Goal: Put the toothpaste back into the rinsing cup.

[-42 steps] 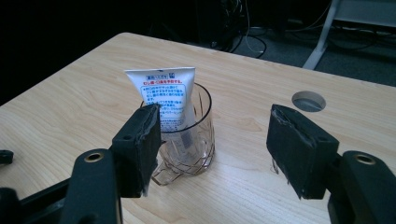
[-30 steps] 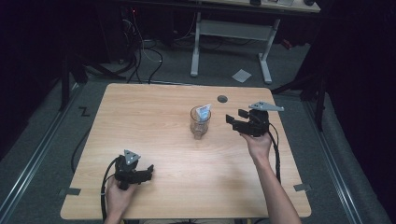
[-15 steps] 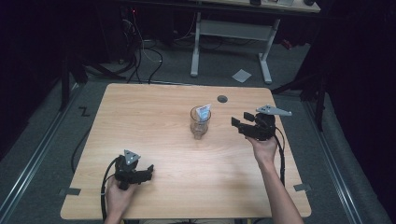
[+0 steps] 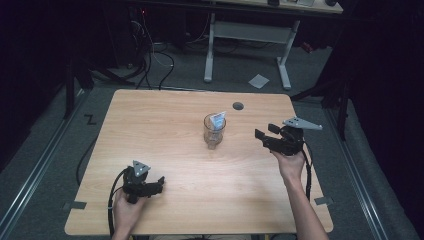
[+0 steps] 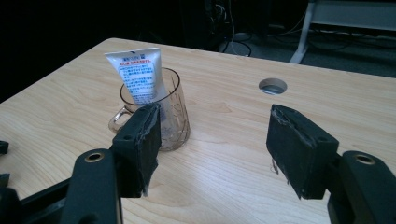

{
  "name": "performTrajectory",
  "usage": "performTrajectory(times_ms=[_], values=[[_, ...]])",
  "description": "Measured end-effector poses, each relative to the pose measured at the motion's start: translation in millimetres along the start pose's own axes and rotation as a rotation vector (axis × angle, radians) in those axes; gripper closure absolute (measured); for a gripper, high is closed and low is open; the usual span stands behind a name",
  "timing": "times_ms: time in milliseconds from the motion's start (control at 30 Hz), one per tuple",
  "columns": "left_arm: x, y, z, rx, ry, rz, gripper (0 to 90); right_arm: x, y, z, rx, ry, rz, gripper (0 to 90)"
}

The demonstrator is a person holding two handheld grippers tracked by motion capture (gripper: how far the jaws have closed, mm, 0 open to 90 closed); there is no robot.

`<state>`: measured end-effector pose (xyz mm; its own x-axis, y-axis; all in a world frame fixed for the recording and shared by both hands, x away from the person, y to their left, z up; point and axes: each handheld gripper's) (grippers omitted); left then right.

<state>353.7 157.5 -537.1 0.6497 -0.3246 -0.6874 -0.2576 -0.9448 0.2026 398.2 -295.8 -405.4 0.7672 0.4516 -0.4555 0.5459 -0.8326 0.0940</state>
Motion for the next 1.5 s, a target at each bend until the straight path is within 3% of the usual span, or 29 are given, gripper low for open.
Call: performTrajectory(times_ms=[800, 1500], values=[[0.0, 0.0, 0.0, 0.000, 0.000, 0.000, 14.3, -28.7, 8.0, 28.6, 0.020, 0.009, 0.037, 35.2], [0.0, 0.0, 0.1, 0.000, 0.001, -0.001, 14.3, -30.3, -13.6, 55.0, 0.006, 0.000, 0.021, 35.3]])
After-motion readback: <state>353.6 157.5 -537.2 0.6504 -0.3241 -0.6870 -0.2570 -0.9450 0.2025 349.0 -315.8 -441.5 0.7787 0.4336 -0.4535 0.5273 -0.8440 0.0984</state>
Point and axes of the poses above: each handheld gripper's, and its own axes: x roughly forward along the jaws, z roughly out of its underside, y roughly to its right, and after that the axes turned 15 degrees about -x, right-handed
